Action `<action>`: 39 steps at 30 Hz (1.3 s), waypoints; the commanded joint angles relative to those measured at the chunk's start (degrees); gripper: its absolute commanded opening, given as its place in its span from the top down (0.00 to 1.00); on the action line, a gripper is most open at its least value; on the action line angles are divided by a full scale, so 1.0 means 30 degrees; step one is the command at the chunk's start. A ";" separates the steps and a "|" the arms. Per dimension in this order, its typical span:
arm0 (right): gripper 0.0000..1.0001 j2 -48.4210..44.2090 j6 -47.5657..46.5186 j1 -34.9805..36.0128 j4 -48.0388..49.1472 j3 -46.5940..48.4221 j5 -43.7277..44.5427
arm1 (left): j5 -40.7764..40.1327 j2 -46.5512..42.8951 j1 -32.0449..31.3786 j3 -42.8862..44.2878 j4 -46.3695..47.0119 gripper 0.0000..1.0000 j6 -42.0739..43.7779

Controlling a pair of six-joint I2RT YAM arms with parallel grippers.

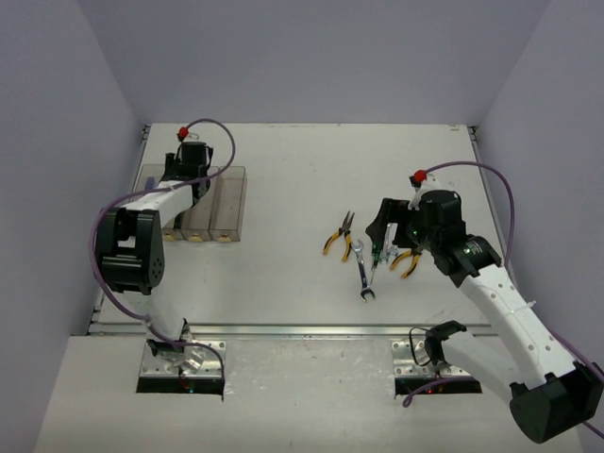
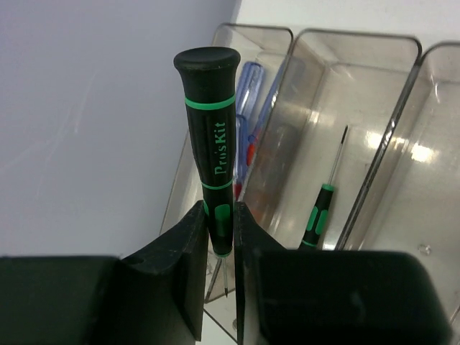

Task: Sort the tools into containers

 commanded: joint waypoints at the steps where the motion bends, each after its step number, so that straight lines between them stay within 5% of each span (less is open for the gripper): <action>1: 0.01 -0.0283 -0.0293 -0.0093 0.0695 -0.0278 -0.0459 | 0.0626 -0.0058 0.0058 -0.0882 0.1775 0.98 -0.0169; 5: 0.01 -0.0199 -0.0297 -0.0093 0.0691 -0.0347 -0.0553 | 0.0902 0.0510 0.0116 -0.1454 0.2128 0.82 -0.0408; 10: 0.01 0.0008 -0.0346 -0.0093 0.0612 -0.0324 -0.0259 | -0.0011 0.0863 0.0063 0.0264 -0.0117 0.30 -0.2090; 17: 0.01 0.1846 -0.0765 -0.0093 0.0393 0.0106 -0.0513 | 0.2509 -0.2629 -0.1218 0.4293 -0.4725 0.07 -0.5122; 19: 0.01 0.3900 -0.0687 -0.0119 -0.0112 0.0766 -0.0436 | 0.5705 -0.4862 -0.1972 0.5296 -0.6949 0.00 -0.7190; 25: 0.20 0.7523 0.0296 -0.0093 -0.0749 0.1671 0.2003 | 1.2289 -1.4367 -0.3397 -0.1028 -0.5594 0.00 -1.2451; 30: 0.61 0.9610 0.1131 -0.0093 -0.0488 0.2385 0.3805 | 1.4433 -1.8197 -0.3564 -0.6126 -0.5010 0.00 -1.2537; 39: 0.69 1.1737 0.2548 -0.0093 0.0221 0.1337 0.4295 | 1.6896 -2.1851 -0.3679 -0.9148 -0.5219 0.00 -1.2128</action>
